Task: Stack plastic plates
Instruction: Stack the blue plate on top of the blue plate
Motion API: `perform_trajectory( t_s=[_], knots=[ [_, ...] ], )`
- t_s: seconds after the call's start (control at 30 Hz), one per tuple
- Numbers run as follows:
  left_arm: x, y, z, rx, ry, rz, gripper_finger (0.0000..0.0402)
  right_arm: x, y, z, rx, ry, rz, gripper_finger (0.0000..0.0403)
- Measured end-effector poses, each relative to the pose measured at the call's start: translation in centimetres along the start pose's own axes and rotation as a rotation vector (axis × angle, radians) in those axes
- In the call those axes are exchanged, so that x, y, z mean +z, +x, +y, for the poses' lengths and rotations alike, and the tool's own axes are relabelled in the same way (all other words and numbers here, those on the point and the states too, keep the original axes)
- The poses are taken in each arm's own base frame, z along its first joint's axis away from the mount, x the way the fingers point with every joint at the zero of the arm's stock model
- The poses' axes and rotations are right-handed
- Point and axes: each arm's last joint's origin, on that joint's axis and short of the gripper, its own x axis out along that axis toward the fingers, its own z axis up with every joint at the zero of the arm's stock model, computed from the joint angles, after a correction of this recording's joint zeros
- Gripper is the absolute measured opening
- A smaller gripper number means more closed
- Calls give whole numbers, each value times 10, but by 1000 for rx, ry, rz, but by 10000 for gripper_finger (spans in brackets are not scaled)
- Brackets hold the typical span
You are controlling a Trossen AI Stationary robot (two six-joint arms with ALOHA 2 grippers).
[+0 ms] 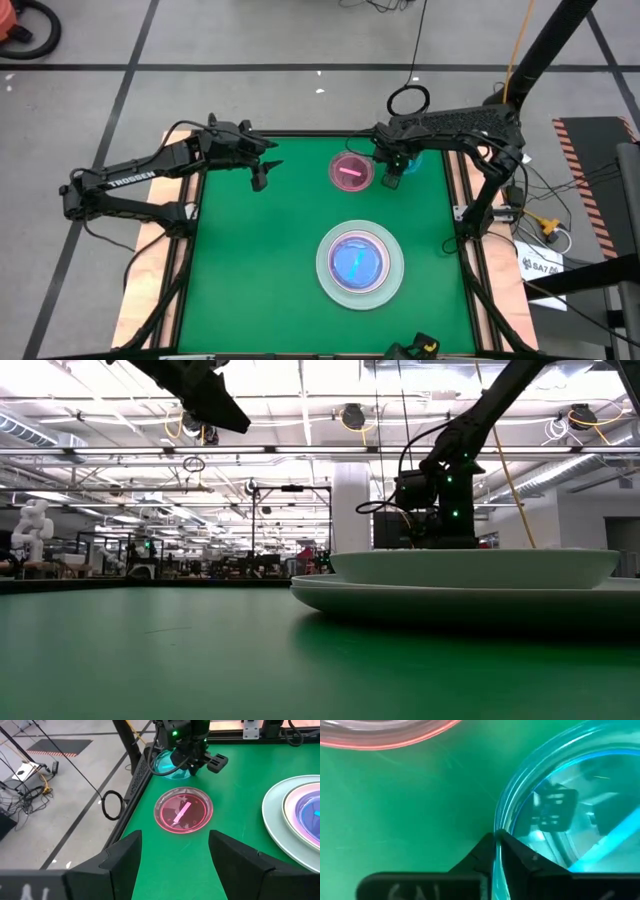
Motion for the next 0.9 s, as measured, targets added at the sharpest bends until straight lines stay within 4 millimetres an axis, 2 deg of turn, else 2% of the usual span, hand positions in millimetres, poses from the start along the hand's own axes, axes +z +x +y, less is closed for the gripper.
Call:
perform_trajectory(
  t_s=[0.2,0.5,0.7,0.9],
  knots=[
    [0,0,0,-1,1,3,237,-3,-11,-1,-16,9,-22,3],
    [-1,0,0,-1,4,7,237,-16,-47,3,5,77,-83,3],
    [0,0,0,-1,9,5,237,-26,-84,17,-7,71,-204,3],
    [0,0,0,-1,9,3,237,-38,-120,45,10,53,-342,2]
  ],
)
